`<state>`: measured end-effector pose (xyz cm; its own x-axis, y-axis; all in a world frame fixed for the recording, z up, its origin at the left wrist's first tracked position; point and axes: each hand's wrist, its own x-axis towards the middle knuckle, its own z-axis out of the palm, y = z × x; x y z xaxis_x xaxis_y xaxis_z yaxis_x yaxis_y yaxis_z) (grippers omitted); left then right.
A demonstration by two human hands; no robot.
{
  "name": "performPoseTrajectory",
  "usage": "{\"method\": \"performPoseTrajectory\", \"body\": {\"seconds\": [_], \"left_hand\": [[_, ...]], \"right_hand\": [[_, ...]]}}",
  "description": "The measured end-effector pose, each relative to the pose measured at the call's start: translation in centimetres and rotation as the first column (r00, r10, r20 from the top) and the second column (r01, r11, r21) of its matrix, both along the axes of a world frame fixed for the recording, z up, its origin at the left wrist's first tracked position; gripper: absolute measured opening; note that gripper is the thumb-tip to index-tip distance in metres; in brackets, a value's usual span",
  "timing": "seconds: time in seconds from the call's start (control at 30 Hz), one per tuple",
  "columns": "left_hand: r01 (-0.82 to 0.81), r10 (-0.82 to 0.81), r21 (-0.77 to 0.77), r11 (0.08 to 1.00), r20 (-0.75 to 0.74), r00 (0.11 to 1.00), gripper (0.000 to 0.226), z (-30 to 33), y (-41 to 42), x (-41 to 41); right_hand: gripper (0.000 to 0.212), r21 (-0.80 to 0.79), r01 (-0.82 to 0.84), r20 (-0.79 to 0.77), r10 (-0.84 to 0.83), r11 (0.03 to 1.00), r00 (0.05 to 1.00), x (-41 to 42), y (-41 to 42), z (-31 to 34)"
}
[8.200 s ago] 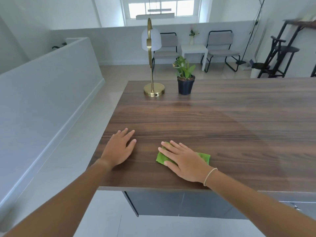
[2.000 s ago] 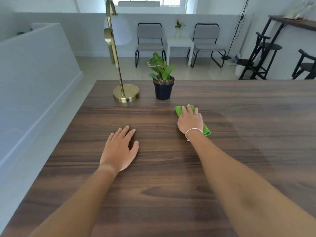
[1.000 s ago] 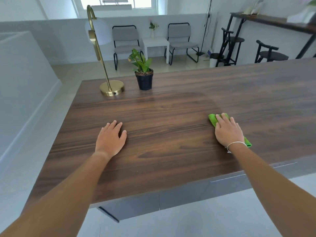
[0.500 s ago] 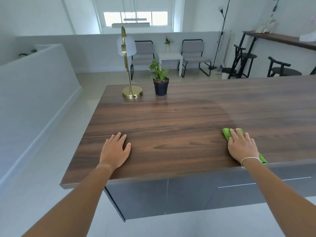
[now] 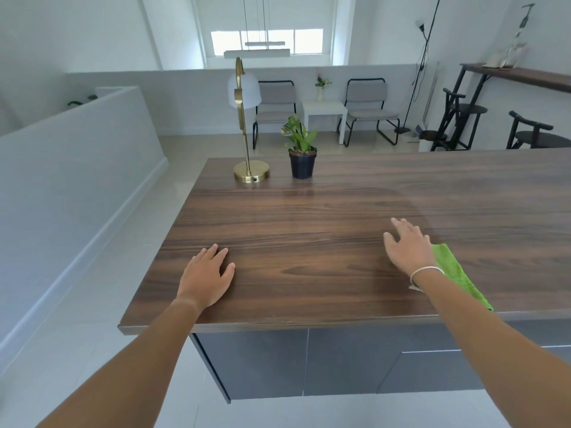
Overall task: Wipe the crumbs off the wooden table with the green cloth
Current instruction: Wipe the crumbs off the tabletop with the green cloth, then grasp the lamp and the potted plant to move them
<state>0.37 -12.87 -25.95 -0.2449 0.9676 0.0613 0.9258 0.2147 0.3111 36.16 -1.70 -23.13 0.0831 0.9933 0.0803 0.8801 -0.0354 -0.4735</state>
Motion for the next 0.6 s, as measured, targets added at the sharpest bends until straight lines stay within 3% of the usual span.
{"method": "performPoseTrajectory", "body": {"seconds": [0.37, 0.6], "left_hand": [[-0.090, 0.084, 0.055, 0.994, 0.103, 0.991, 0.051, 2.9, 1.6, -0.3], [-0.108, 0.072, 0.178, 0.978, 0.196, 0.978, 0.050, 6.5, 7.6, -1.8]], "right_hand": [[0.059, -0.018, -0.257, -0.148, 0.252, 0.966, 0.956, -6.7, 3.5, 1.4], [0.067, 0.003, -0.304, -0.233, 0.296, 0.953, 0.926, -9.6, 7.5, 2.4]]}}
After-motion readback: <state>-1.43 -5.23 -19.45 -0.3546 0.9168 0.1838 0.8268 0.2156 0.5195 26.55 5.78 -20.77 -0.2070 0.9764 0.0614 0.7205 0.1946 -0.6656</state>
